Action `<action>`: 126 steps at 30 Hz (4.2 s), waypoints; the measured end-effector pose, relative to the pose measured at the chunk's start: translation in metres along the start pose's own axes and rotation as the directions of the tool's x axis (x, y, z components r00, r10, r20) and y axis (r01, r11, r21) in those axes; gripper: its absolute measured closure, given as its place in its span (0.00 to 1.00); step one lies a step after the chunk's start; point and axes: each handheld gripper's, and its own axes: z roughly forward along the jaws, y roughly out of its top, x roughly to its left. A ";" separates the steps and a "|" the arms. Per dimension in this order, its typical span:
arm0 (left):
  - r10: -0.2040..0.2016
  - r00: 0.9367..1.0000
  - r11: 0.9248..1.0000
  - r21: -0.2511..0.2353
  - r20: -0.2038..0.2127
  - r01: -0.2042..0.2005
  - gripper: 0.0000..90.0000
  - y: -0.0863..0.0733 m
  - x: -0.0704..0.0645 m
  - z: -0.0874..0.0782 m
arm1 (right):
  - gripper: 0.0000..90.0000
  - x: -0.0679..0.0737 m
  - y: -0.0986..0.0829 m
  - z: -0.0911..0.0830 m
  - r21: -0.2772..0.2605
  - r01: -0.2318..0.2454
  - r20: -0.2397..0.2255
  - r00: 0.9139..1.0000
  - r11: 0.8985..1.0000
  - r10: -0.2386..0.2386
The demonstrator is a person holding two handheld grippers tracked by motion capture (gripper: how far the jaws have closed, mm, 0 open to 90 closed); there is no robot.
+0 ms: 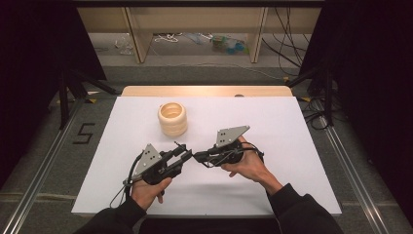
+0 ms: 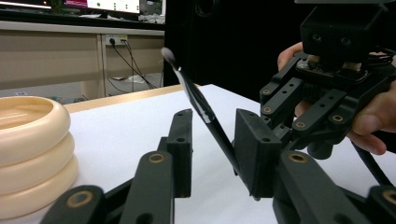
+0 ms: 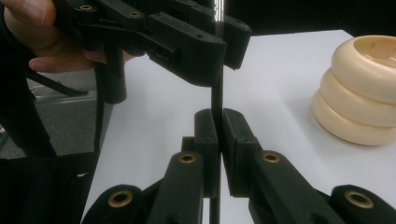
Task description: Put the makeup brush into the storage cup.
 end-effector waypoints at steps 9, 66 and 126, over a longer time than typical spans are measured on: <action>-0.002 1.000 1.000 -0.013 0.020 0.002 0.84 0.001 0.000 -0.001 | 0.95 0.000 0.000 0.001 0.003 0.006 -0.005 1.000 1.000 -0.006; -0.001 0.999 0.999 0.033 -0.051 0.003 0.95 0.008 0.031 -0.004 | 0.22 0.000 -0.011 -0.031 0.018 -0.126 0.336 0.935 0.992 0.113; -0.003 0.974 1.000 0.010 -0.225 0.006 0.95 0.097 0.109 0.024 | 0.21 0.020 -0.048 -0.061 0.035 -0.198 0.405 0.899 0.980 0.168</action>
